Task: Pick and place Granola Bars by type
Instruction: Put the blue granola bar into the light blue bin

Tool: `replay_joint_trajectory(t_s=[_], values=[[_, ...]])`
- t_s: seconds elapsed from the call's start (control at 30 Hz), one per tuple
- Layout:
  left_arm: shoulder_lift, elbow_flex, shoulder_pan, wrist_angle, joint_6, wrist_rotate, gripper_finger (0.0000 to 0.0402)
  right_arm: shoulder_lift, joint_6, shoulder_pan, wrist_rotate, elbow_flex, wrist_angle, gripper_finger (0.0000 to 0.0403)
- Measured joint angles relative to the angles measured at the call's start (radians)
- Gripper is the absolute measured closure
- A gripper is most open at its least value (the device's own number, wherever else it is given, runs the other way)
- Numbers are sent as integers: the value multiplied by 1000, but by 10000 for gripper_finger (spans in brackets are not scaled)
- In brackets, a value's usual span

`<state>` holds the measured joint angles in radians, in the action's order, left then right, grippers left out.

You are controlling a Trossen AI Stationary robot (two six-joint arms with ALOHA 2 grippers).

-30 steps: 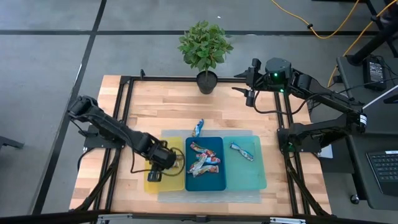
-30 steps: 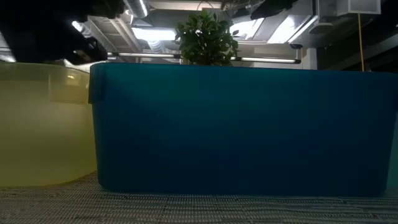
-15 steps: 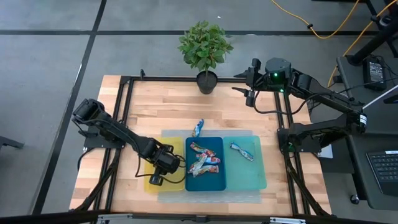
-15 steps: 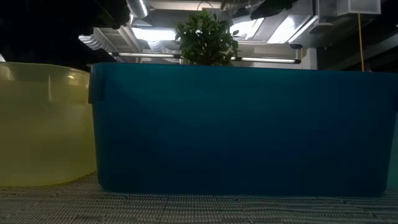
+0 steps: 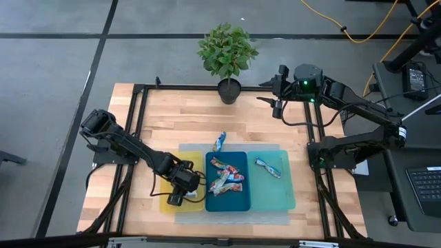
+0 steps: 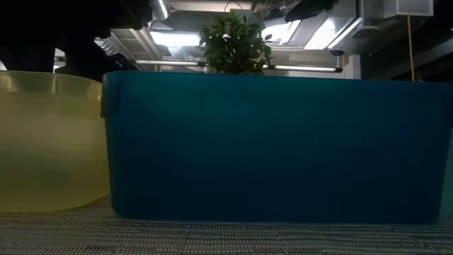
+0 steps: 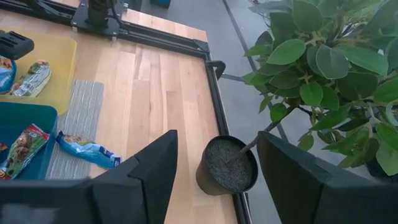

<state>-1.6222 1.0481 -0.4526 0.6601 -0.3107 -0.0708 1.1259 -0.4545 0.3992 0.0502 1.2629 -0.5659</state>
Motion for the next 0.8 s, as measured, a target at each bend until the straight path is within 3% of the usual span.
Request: replay_joint_trajectory(t_s=[0.2,0.4,0.57,0.8], values=[[2,0,6,24,0,16,233,0,0,0,0,0,0,181],[51,3,26,148,29,77,222,0,0,0,0,0,0,181],[115,41,60,257,108,174,227,0,0,0,0,0,-1,181],[223,47,160,287,123,303,225,0,5,0,-1,0,-5,181]])
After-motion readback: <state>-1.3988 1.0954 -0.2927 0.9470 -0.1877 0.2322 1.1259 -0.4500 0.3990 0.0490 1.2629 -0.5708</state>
